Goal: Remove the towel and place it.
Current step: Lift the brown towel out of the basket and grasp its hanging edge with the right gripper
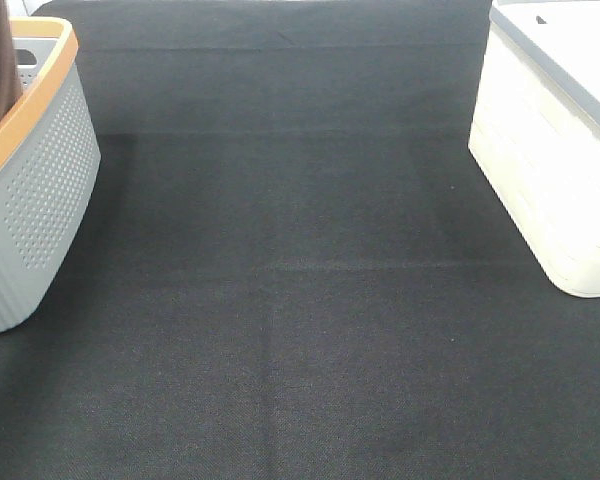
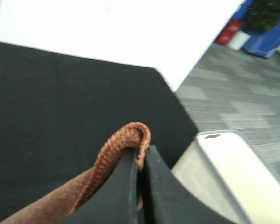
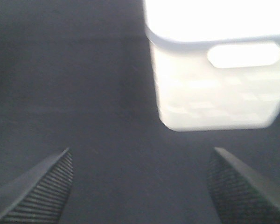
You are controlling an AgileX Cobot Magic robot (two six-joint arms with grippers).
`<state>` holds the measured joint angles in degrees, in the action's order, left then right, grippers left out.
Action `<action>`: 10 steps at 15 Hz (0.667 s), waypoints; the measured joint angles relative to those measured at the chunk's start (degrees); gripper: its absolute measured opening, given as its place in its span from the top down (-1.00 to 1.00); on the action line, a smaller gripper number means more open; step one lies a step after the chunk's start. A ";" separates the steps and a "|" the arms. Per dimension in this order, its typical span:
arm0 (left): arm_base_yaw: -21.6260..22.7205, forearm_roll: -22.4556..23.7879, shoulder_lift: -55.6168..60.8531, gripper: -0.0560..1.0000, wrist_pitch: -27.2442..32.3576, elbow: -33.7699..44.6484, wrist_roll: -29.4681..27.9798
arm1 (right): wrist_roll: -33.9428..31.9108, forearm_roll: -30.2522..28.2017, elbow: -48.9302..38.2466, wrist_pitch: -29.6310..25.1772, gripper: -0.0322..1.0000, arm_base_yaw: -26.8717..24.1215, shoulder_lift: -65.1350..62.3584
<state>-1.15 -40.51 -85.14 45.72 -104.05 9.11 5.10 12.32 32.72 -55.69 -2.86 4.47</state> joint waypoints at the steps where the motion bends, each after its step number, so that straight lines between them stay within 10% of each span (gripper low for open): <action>1: 0.00 -3.61 0.00 0.88 -0.34 0.00 2.18 | 2.41 2.81 1.09 2.01 -0.52 0.06 2.75; 10: -17.93 -6.30 -4.35 0.88 -8.02 0.00 7.45 | 40.51 36.61 15.30 7.10 -0.50 14.15 41.31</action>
<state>-19.08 -46.81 -89.50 37.70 -104.05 16.56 45.61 48.93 48.01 -48.59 11.29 45.78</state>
